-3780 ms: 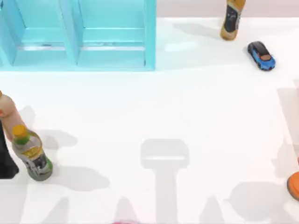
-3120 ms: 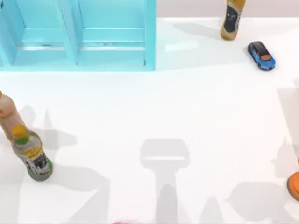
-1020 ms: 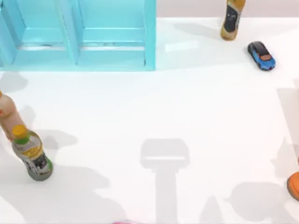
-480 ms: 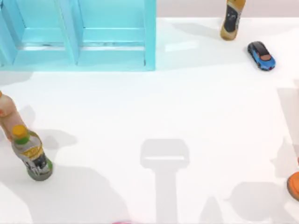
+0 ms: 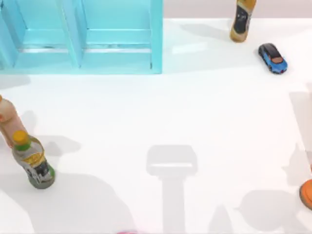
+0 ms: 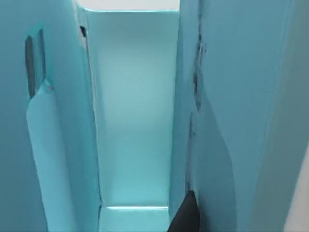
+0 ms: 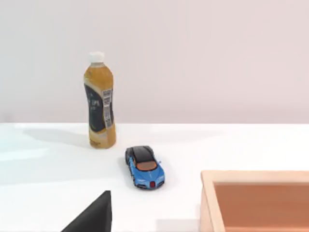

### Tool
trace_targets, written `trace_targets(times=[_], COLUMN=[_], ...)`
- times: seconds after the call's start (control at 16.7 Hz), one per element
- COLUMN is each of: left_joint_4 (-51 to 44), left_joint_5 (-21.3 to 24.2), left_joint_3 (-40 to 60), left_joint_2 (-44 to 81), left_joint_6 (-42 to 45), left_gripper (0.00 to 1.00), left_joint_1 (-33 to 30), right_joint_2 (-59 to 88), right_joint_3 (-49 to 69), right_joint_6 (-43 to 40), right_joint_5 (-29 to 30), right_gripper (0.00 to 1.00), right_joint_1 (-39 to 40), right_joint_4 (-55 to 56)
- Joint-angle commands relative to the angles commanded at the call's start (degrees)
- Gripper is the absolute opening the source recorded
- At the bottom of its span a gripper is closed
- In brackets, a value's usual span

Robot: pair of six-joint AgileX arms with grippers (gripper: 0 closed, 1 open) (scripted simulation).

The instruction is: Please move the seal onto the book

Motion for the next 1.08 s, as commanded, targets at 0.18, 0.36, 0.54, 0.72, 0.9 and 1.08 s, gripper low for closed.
trace_targets(times=[0.18,0.36,0.54,0.72,0.9,1.08], left_joint_4=[0.0,0.0,0.0,0.0,-0.4,-3.7], left_joint_5=[0.0,0.0,0.0,0.0,0.2,1.8], left_joint_3=[0.0,0.0,0.0,0.0,-0.5,-3.1], left_joint_2=[0.0,0.0,0.0,0.0,-0.9,-6.4], left_joint_6=[0.0,0.0,0.0,0.0,0.0,0.0], left_gripper=[0.1,0.0,0.0,0.0,0.0,0.0], left_joint_1=[0.0,0.0,0.0,0.0,0.3,2.1], right_joint_2=[0.0,0.0,0.0,0.0,0.0,0.0], right_joint_3=[0.0,0.0,0.0,0.0,0.0,0.0], right_joint_6=[0.0,0.0,0.0,0.0,0.0,0.0], right_joint_5=[0.0,0.0,0.0,0.0,0.0,0.0], right_gripper=[1.0,1.0,1.0,1.0,1.0,1.0], right_joint_1=[0.0,0.0,0.0,0.0,0.0,0.0], right_joint_4=[0.0,0.0,0.0,0.0,0.0,0.0])
